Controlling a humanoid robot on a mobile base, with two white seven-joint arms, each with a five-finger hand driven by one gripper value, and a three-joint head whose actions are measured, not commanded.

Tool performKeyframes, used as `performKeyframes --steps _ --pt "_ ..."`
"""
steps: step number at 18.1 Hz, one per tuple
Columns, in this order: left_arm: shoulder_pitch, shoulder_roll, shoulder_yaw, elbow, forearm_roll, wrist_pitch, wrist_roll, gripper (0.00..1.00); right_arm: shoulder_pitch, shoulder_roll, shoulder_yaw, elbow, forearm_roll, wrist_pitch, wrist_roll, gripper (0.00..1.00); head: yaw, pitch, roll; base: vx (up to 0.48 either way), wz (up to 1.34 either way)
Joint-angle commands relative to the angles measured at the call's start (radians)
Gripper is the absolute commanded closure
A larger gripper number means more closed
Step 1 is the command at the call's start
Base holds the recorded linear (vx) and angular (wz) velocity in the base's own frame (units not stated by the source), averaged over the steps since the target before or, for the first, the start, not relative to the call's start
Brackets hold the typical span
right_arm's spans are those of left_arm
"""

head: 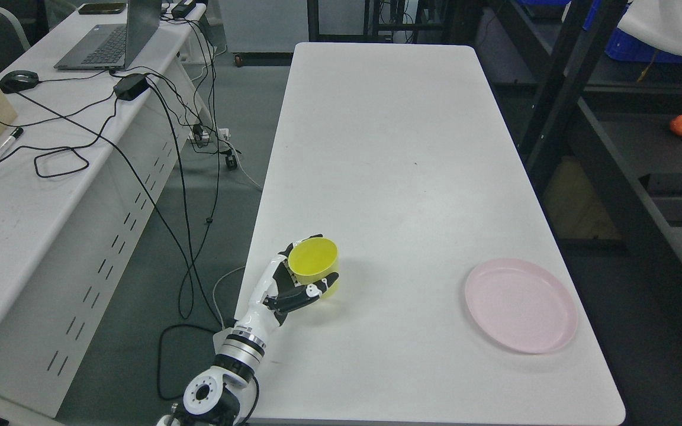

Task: Place yellow IKEA cup on middle right shelf
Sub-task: 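Close the left hand around the yellow cup and lift it, then hold the cup in the left hand while turning toward the shelves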

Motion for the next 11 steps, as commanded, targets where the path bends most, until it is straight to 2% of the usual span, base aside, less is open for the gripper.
performKeyframes --steps 1,3,11 --pt "0.089 0.017 0.08 -0.27 0.019 -0.01 -0.004 0.97 0.014 -0.017 0.017 0.0 -0.025 0.0 -0.001 0.01 0.0 0.0 0.0 -0.015 0.0" --pt "0.123 0.017 0.077 -0.314 0.019 -0.021 -0.012 0.97 0.014 -0.017 0.017 0.0 -0.025 0.0 -0.001 0.01 0.0 0.0 0.0 -0.03 0.0" --pt "0.15 0.017 0.071 -0.334 0.022 -0.056 -0.021 0.96 0.014 -0.017 0.017 0.0 -0.025 0.0 -0.001 0.01 0.0 0.0 0.0 -0.119 -0.17"
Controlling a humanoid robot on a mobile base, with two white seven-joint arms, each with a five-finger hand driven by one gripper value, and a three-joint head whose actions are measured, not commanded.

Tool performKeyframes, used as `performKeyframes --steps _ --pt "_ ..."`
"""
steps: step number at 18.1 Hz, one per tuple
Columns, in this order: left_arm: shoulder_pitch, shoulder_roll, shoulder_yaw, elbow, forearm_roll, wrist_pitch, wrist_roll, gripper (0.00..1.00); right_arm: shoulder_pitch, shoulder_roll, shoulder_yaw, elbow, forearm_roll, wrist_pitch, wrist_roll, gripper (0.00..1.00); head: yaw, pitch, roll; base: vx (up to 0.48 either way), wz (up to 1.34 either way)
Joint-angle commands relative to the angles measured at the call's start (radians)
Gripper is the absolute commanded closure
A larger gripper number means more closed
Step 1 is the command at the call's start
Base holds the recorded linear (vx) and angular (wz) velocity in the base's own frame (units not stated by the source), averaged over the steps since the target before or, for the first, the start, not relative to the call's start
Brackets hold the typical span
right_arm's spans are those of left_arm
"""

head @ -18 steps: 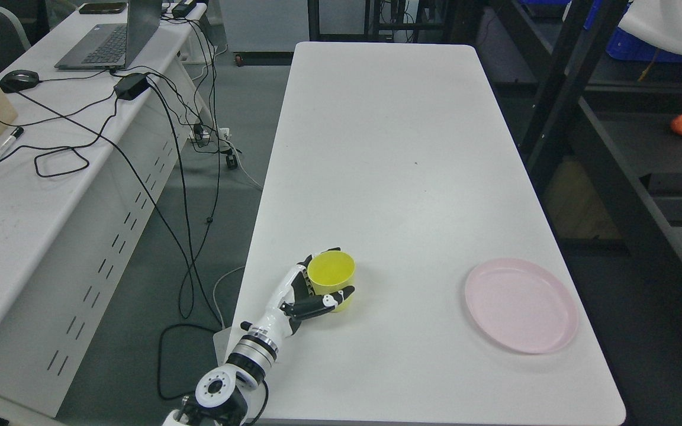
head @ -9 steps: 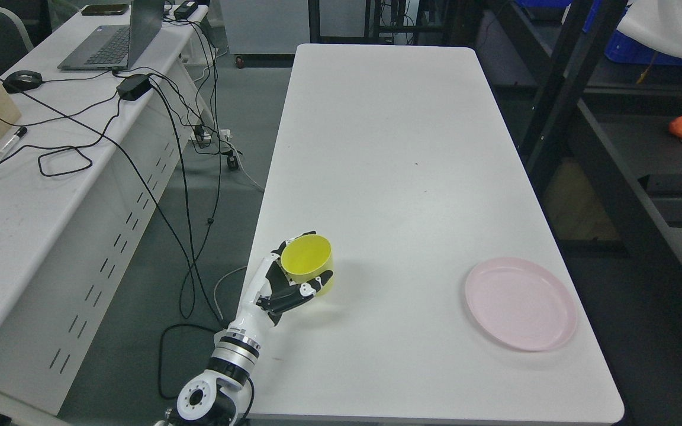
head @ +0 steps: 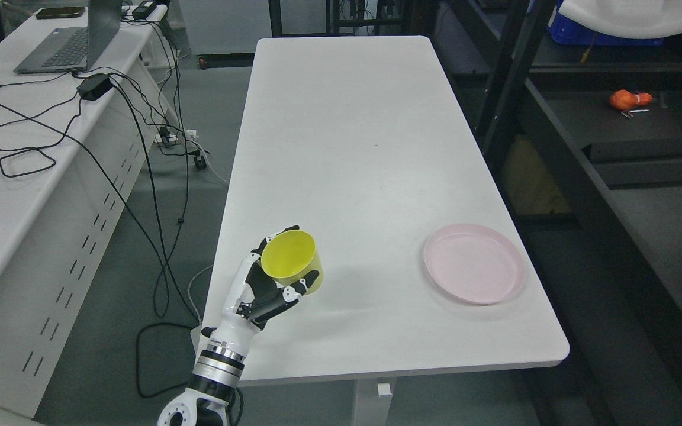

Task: Place yellow IKEA cup on middle right shelf
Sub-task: 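Hold the cup in the left hand while turning toward the shelves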

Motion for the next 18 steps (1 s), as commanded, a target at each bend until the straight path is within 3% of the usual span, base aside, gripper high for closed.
performKeyframes --steps 1,18 --pt "0.026 0.017 0.021 -0.119 0.004 -0.002 -0.001 0.96 0.013 -0.017 0.017 0.0 -0.025 0.0 -0.001 0.01 0.0 0.0 0.0 -0.138 -0.38" --pt "0.02 0.017 -0.022 -0.12 0.004 -0.002 0.001 0.94 0.013 -0.017 0.017 0.0 -0.025 0.0 -0.001 0.01 0.0 0.0 0.0 -0.173 -0.39"
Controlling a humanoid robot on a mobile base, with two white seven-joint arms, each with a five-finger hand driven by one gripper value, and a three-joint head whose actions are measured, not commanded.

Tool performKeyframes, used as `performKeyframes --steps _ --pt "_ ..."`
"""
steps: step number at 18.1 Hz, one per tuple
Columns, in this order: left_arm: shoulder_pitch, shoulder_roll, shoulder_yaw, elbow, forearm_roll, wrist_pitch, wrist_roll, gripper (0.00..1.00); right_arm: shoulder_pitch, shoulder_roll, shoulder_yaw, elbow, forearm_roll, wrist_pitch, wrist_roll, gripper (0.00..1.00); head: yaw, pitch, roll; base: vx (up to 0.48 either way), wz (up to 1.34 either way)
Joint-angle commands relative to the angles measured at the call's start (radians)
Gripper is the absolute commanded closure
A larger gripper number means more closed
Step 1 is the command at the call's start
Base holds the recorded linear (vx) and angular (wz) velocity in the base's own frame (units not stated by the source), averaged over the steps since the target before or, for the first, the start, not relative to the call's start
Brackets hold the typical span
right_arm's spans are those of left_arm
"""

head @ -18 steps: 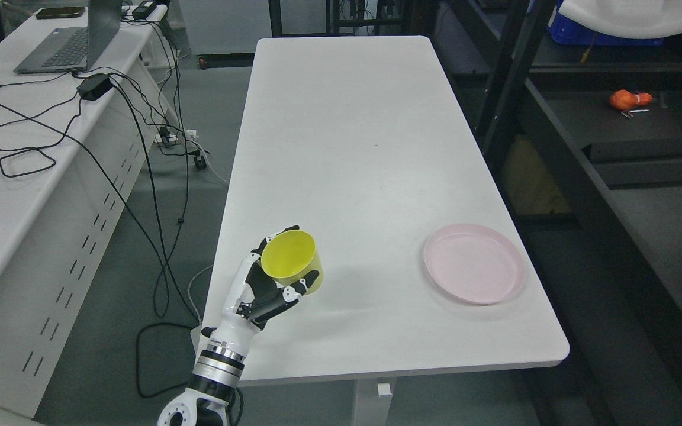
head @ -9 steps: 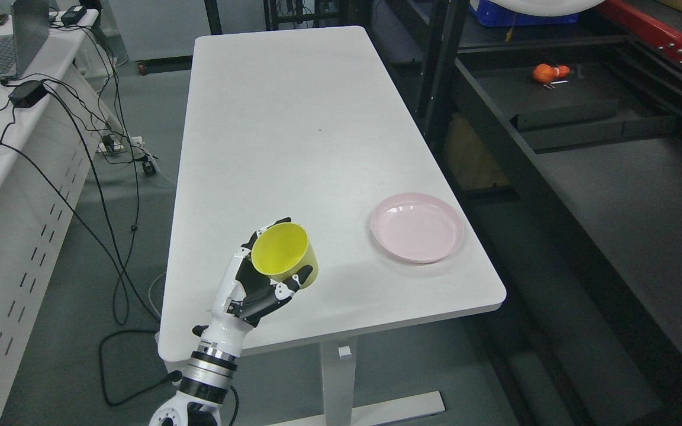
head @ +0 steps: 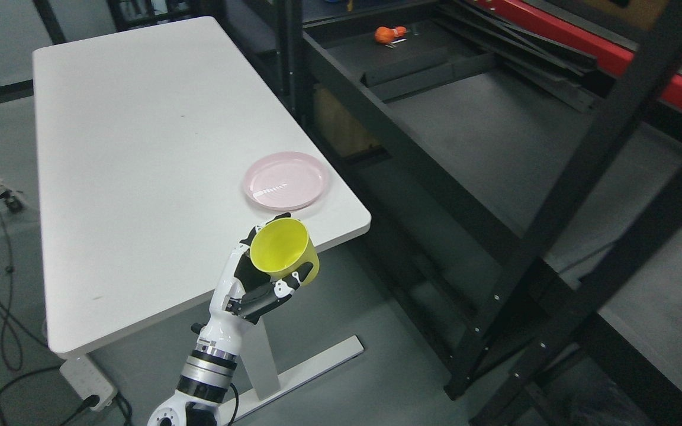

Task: Place yellow IKEA cup on middle right shelf
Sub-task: 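Hold the cup in the left hand while turning toward the shelves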

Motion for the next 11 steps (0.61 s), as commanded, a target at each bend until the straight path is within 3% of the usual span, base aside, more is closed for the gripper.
performKeyframes --steps 1,11 --pt "-0.004 0.017 -0.031 -0.017 -0.001 0.001 0.001 0.94 0.014 -0.017 0.017 0.0 -0.025 0.0 -0.003 0.01 0.0 0.0 0.0 -0.232 -0.87" --pt "-0.01 0.017 -0.032 -0.017 0.001 0.0 0.001 0.94 0.014 -0.017 0.017 0.0 -0.025 0.0 -0.003 0.01 0.0 0.0 0.0 -0.226 -0.97"
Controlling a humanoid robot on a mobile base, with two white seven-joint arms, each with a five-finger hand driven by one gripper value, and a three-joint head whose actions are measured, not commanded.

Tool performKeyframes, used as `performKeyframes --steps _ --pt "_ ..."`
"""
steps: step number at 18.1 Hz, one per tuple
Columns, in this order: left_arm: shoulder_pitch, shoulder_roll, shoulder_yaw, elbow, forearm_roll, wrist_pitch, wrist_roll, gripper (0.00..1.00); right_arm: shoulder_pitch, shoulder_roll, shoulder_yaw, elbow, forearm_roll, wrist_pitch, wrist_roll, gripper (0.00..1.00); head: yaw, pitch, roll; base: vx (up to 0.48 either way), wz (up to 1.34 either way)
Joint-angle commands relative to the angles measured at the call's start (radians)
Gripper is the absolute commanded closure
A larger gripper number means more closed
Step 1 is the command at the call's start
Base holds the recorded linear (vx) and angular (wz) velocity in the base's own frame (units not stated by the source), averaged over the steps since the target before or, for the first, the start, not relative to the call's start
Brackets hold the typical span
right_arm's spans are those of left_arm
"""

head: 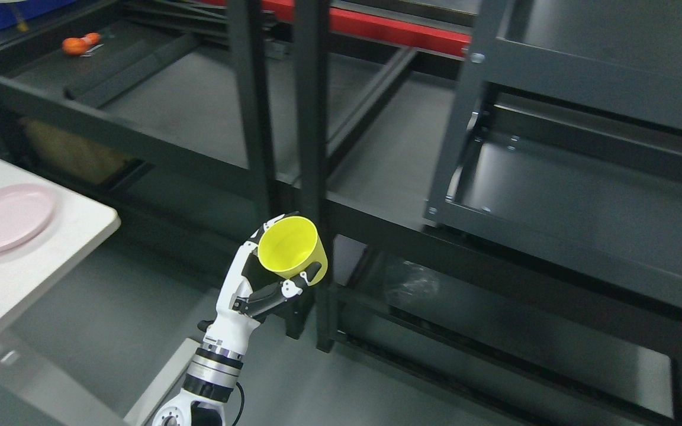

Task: Place yellow IKEA cup on middle right shelf
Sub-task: 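Hold the cup in the left hand while turning toward the shelves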

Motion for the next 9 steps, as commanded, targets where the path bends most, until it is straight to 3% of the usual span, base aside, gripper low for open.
performKeyframes --steps 1,9 --pt "-0.005 0.017 -0.011 -0.005 0.001 0.003 0.0 0.94 0.014 -0.017 0.017 0.0 -0.025 0.0 0.0 0.01 0.0 0.0 0.0 -0.236 -1.04" --pt "-0.016 0.017 -0.011 -0.005 0.001 0.004 0.0 0.95 0.014 -0.017 0.017 0.0 -0.025 0.0 0.0 0.01 0.0 -0.001 0.0 -0.166 -0.88"
